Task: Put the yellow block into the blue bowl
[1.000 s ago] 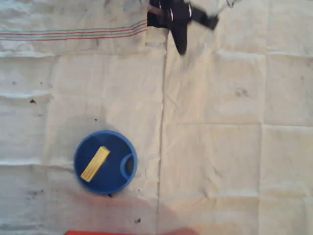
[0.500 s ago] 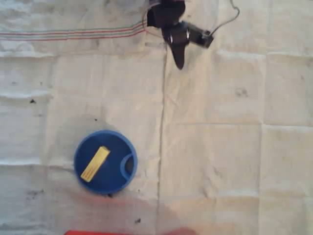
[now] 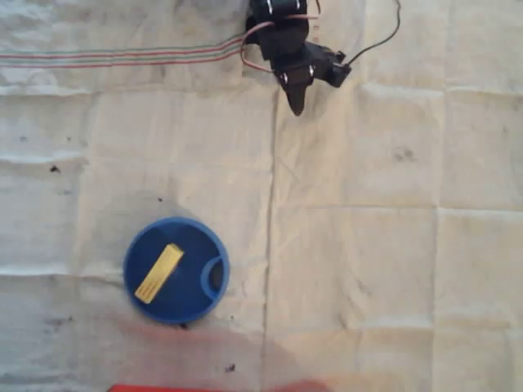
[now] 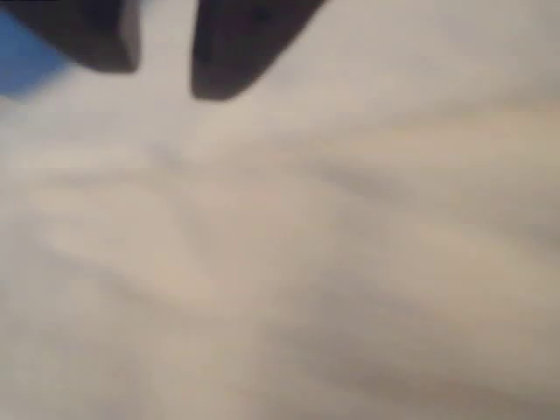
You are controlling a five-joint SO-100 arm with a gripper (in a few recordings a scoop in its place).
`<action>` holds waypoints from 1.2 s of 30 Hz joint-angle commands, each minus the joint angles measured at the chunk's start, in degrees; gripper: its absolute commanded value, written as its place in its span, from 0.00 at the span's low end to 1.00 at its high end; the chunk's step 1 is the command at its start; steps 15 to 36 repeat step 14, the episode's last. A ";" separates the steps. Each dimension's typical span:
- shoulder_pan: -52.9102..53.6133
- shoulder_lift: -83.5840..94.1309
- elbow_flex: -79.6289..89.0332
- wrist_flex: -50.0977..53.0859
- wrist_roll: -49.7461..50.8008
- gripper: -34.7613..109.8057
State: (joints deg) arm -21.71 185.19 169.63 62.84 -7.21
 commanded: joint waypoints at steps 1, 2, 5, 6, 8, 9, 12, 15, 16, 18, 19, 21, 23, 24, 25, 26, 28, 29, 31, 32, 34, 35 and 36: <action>-0.26 5.89 0.53 -1.32 0.44 0.24; -0.26 5.89 1.05 -1.41 0.53 0.24; -0.18 5.89 2.72 -1.23 0.62 0.24; -0.18 5.89 3.25 -1.23 0.62 0.24; -0.18 5.89 4.31 -1.23 0.62 0.24; -0.18 5.89 4.66 -1.23 0.62 0.24; -0.18 5.89 5.89 -1.23 0.70 0.24; -0.18 5.89 6.94 -1.32 0.70 0.24; -0.18 5.89 6.94 -1.32 0.70 0.24; -0.18 5.89 6.94 -1.32 0.70 0.24; -0.18 5.89 6.94 -1.32 0.70 0.24; -0.18 5.89 6.94 -1.32 0.70 0.24; -0.18 5.89 6.94 -1.32 0.70 0.24; -0.18 5.89 6.94 -1.32 0.70 0.24; -0.18 5.89 6.94 -1.32 0.70 0.24; -0.18 5.89 6.94 -1.32 0.70 0.24; -0.18 5.89 6.94 -1.32 0.70 0.24; -0.18 5.89 6.94 -1.32 0.70 0.24; -0.18 5.89 6.94 -1.32 0.70 0.24; -0.18 5.89 6.94 -1.32 0.70 0.24; -0.18 5.89 6.94 -1.32 0.70 0.24; -0.18 5.89 6.94 -1.32 0.70 0.24; -0.18 5.89 6.94 -1.32 0.70 0.24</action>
